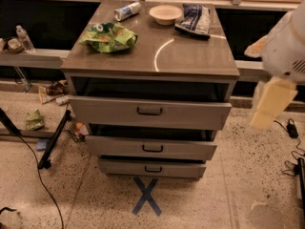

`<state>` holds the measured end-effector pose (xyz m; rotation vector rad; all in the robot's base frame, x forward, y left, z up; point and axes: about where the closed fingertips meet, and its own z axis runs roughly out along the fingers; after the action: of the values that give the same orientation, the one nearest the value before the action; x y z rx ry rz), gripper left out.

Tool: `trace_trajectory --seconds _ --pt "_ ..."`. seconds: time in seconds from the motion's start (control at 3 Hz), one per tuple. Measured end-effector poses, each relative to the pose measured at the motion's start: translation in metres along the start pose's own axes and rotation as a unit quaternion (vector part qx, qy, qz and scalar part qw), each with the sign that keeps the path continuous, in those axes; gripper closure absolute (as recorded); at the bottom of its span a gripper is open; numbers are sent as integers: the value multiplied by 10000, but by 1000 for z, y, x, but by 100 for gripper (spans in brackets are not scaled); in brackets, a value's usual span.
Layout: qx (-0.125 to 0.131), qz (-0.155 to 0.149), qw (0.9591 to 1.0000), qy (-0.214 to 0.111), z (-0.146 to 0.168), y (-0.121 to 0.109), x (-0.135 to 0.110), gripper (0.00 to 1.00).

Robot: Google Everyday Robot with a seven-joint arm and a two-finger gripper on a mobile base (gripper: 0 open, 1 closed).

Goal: Open top drawer

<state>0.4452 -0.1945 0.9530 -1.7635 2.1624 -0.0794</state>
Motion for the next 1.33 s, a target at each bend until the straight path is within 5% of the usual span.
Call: trace_trajectory --seconds 0.67,1.0,1.33 --pt "223 -707 9967 -345 136 19 -53 0" --pt "263 -698 9966 -357 130 17 -54 0" --pt "19 -821 9958 -395 164 24 -67 0"
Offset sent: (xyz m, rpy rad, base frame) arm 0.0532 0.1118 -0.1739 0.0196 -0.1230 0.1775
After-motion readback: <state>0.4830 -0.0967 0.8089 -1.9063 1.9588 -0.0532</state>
